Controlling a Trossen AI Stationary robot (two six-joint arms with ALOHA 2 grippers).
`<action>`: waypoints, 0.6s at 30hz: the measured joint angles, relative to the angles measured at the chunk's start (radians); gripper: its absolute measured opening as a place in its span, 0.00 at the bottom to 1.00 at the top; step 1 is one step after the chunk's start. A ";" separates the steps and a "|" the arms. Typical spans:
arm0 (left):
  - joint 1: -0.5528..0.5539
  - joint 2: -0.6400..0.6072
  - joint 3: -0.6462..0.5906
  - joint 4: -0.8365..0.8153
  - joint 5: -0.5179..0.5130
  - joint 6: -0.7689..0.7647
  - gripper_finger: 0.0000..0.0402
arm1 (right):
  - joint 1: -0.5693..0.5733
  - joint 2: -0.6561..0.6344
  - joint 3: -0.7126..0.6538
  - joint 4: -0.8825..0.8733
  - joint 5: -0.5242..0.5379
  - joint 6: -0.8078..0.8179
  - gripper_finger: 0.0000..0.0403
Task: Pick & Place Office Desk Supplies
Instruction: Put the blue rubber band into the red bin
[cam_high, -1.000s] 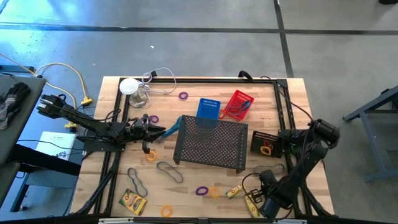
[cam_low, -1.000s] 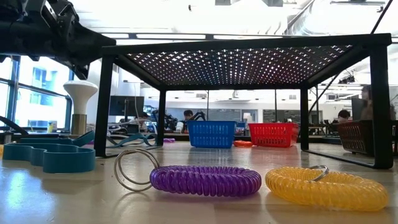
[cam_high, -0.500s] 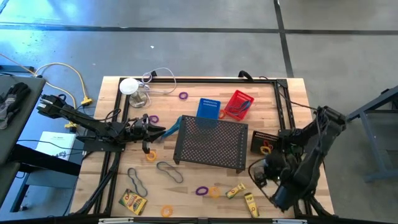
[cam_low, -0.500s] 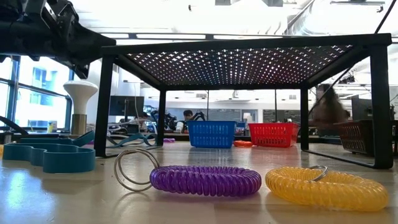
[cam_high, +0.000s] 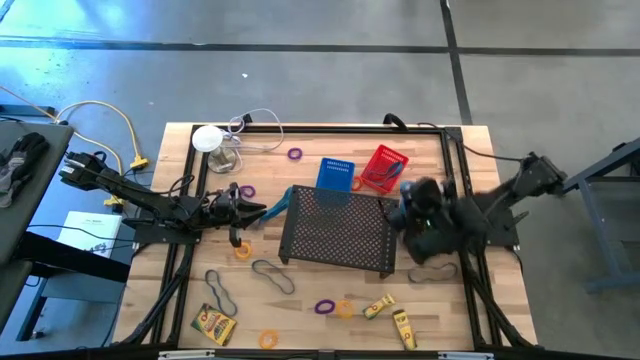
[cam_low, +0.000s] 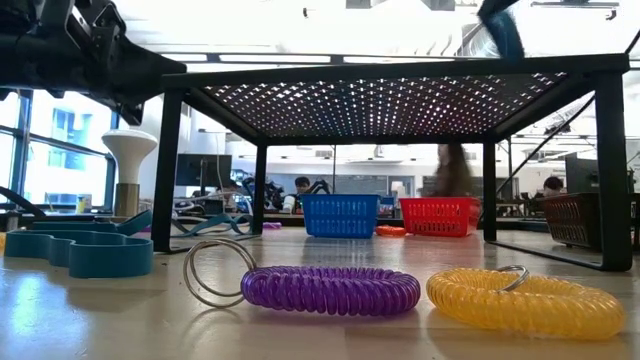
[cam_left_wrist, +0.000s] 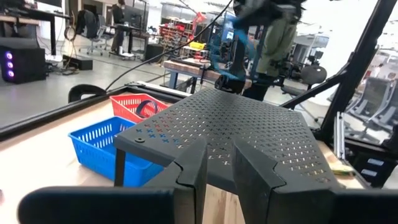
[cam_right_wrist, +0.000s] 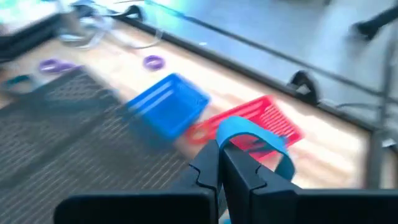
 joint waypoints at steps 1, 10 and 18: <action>0.000 0.000 0.000 -0.001 0.000 0.010 0.16 | -0.034 -0.004 0.000 0.010 0.001 -0.041 0.01; 0.000 0.000 0.000 -0.005 0.000 0.020 0.16 | -0.343 -0.010 0.000 0.214 -0.056 -0.484 0.01; 0.000 0.000 0.000 -0.009 0.000 0.019 0.16 | -0.554 -0.010 -0.122 0.368 -0.155 -0.666 0.01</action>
